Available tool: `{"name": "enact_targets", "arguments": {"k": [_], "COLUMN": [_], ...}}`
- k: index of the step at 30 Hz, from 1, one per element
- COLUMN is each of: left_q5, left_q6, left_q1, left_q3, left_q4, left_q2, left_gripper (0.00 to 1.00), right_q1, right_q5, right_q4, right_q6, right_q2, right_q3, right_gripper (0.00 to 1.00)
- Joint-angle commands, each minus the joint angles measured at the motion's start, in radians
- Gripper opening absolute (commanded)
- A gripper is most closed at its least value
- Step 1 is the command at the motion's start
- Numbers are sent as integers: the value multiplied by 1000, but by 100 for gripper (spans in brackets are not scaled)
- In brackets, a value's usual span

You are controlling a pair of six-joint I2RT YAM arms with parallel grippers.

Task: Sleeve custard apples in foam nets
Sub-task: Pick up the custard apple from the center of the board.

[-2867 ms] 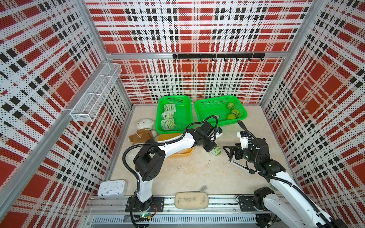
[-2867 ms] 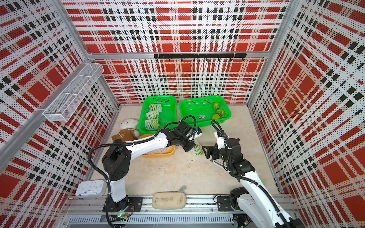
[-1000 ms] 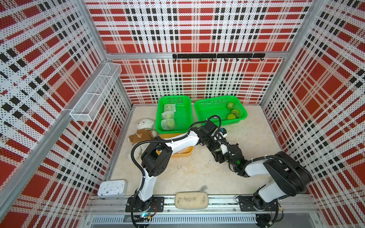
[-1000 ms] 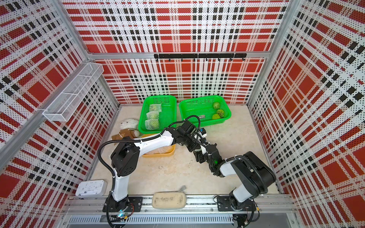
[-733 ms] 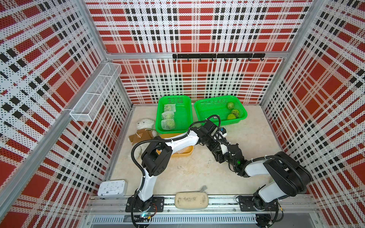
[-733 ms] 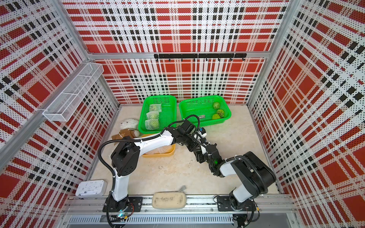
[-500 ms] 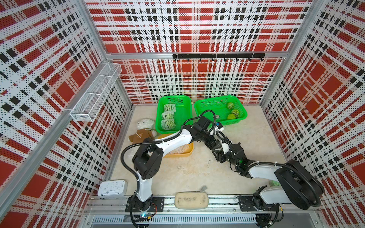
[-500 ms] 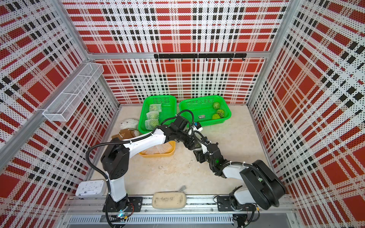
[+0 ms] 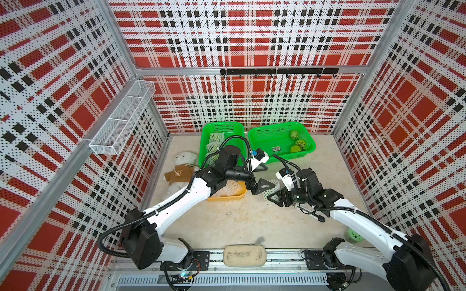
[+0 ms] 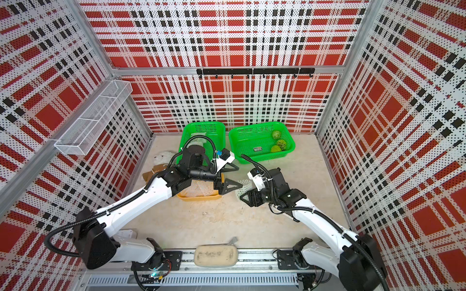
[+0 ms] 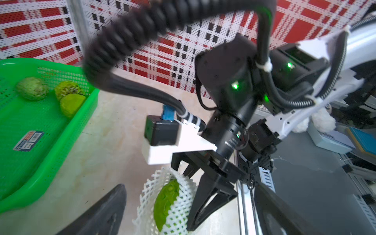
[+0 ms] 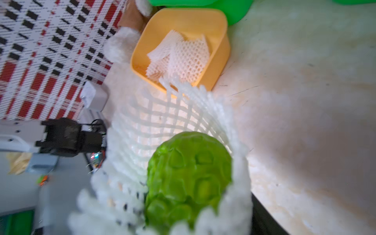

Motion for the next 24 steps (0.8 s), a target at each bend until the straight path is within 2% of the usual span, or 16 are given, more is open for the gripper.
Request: {"name": "enact_targets", "arguments": {"k": [1,8,13,18,24], "left_q5": [25,-54,-114,-216,-316], "left_q6": [125,217,259,265,239], "left_q1": [-30,-124,-189,-261,-301], "left_q3": [-12,11,18,-22,-87], "left_q4": [-77,-194,-225,-164,-25], "left_q2": [-34,-16,-20,-61,-103], "left_gripper": [99,99,98,88,89], "right_q1": [-36,-114,-145,-167,-165], "right_q5": [-213,-402,-446,-511,-509], "right_q4": [-226,-433,-451,-394,-420], "right_q6": [-1,-52,-9,95,112], "right_q2": [-38,-15,20,48,73], "right_q3": [85,267,315,336,367], "right_gripper": [56,56,55,53,53]}}
